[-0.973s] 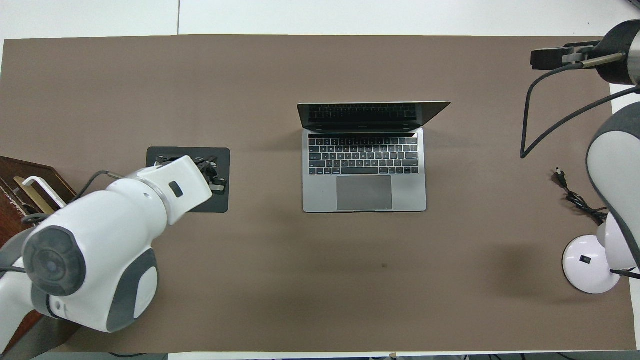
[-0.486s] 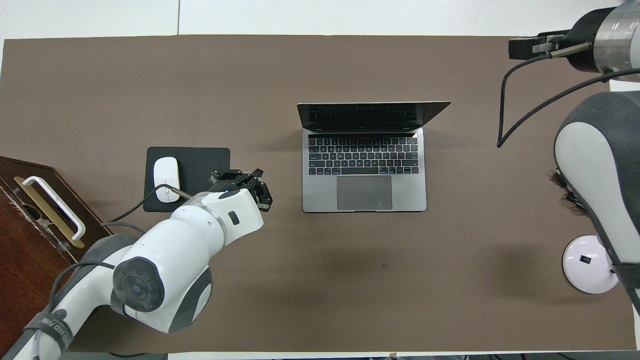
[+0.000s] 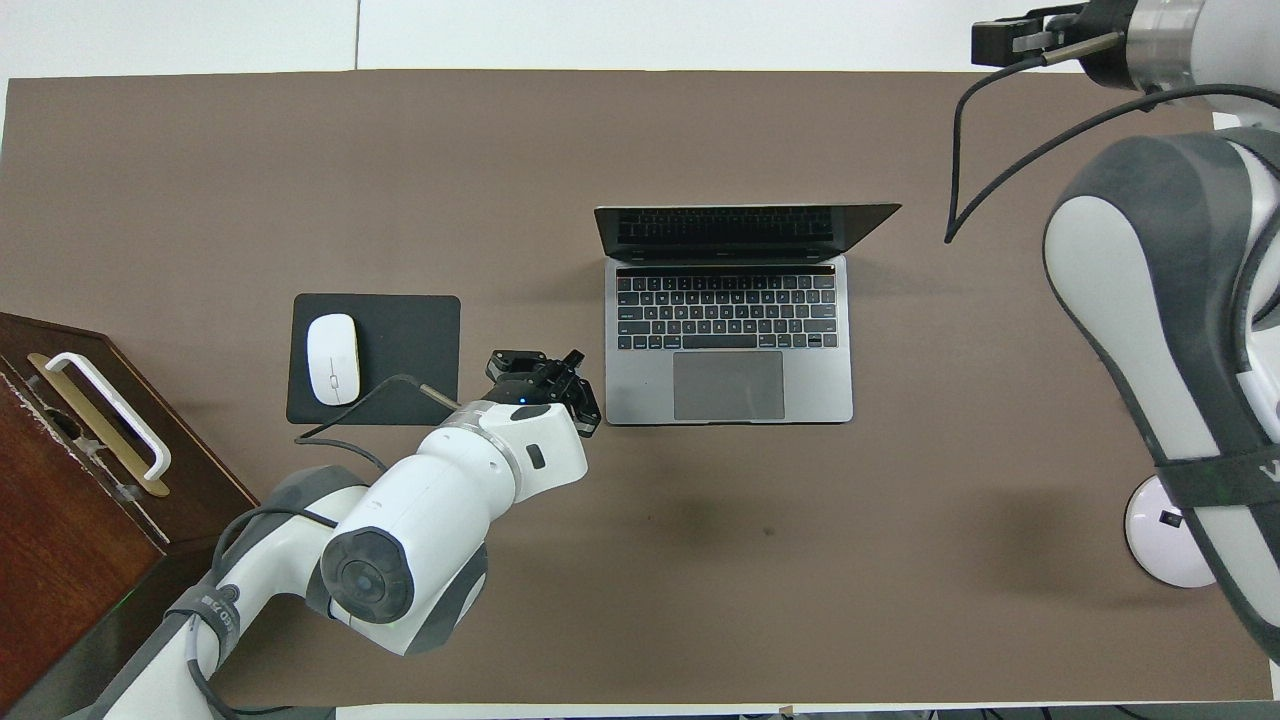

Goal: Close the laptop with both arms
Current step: 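Move the left gripper beside the laptop while the right gripper reaches forward, then reach the right gripper over the laptop screen's top edge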

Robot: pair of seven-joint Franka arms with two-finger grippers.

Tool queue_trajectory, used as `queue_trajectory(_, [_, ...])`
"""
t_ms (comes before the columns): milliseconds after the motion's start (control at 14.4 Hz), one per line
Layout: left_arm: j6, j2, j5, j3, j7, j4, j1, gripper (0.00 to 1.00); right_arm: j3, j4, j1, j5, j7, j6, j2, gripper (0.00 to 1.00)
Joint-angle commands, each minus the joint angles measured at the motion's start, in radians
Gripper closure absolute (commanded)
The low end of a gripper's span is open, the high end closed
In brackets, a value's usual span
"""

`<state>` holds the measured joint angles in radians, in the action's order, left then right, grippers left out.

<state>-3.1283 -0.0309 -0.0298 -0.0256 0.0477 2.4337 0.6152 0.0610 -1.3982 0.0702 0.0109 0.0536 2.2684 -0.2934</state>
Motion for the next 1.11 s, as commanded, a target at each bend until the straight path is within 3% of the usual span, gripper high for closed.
queue_trajectory(0, [-0.108, -0.076, -0.004, 0.016, 0.0, 0.005, 0.041, 1.0, -0.007, 0.047, 0.019, 0.021, 0.0, 0.034, -0.05, 0.24])
queue_trajectory(278, [-0.203, -0.162, -0.004, 0.016, 0.001, 0.004, 0.054, 1.0, -0.003, 0.076, 0.032, 0.02, -0.032, 0.037, -0.078, 0.17])
queue_trajectory(417, [-0.208, -0.172, -0.004, 0.016, 0.003, 0.002, 0.055, 1.0, -0.003, 0.102, 0.052, 0.02, -0.04, 0.039, -0.102, 0.0])
queue_trajectory(1042, [-0.265, -0.231, -0.004, 0.02, 0.014, 0.002, 0.087, 1.0, -0.01, 0.162, 0.111, 0.021, -0.097, 0.068, -0.181, 0.0])
